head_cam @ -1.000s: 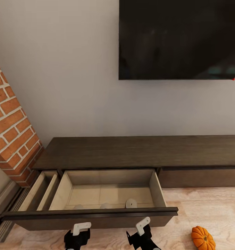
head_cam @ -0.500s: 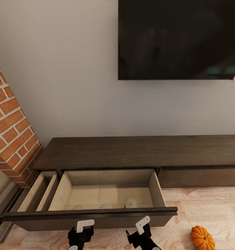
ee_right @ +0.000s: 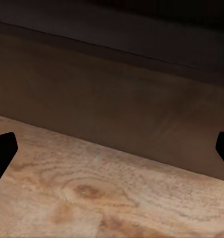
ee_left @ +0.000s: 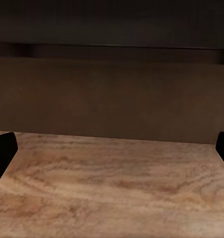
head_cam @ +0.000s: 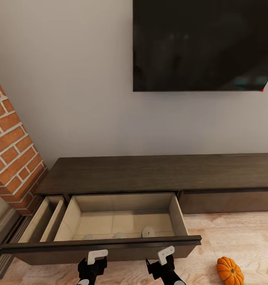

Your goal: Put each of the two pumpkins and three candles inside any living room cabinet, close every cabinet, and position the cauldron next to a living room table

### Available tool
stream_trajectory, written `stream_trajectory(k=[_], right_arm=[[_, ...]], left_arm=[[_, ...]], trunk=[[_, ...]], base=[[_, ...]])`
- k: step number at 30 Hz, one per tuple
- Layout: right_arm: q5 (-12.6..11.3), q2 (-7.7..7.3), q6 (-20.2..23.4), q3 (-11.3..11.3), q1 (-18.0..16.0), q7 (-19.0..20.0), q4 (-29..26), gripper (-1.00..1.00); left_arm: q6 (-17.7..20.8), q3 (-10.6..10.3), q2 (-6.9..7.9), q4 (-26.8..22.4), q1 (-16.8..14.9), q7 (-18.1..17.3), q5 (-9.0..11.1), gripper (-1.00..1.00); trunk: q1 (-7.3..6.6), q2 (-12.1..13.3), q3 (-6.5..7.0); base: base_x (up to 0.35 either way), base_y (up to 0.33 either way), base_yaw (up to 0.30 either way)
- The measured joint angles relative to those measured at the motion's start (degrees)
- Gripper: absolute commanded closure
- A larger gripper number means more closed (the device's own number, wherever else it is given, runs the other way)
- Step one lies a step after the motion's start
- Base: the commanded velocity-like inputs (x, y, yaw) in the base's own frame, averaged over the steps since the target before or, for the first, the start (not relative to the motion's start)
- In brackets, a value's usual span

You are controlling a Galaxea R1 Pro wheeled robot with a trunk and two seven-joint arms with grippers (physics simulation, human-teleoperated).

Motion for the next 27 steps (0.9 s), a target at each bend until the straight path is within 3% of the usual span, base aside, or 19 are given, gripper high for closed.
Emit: stream_trajectory(k=[3,9,14,20,27], right_arm=[[-0.12,0.22,-0.01,-0.97,0.00,0.00,-0.07,-1.00],[-0.15,1.13,0.06,-5.24,-0.08,0.00,-0.09,-1.00],[-0.16,1.23,0.07,-5.75,-0.30,0.00,-0.09,-1.00],[-0.16,1.28,0.07,-5.97,-0.45,0.00,-0.16,-1.00],[-0.17,1.32,0.08,-6.11,-0.59,0.03,-1.64,-1.00]], left_arm=[[-0.01,-0.01,0.00,-0.01,0.00,0.00,0.00,-1.00],[-0.01,0.01,0.00,-0.01,0.00,0.00,0.00,-1.00],[-0.28,-0.01,-0.17,-0.02,-0.23,0.00,-0.01,-1.00],[-3.82,-0.01,-0.30,-0.02,-0.43,0.00,0.00,-1.00],[-4.27,-0.01,-0.26,-0.02,-0.44,0.00,0.00,-1.00]], trunk=[[0.00,0.00,0.00],[0.00,0.00,0.00],[0.00,0.00,0.00],[0.00,0.00,0.00],[0.00,0.00,0.00]], base=[[0.000,0.000,0.000],[0.000,0.000,0.000],[0.000,0.000,0.000],[0.000,0.000,0.000],[0.000,0.000,0.000]])
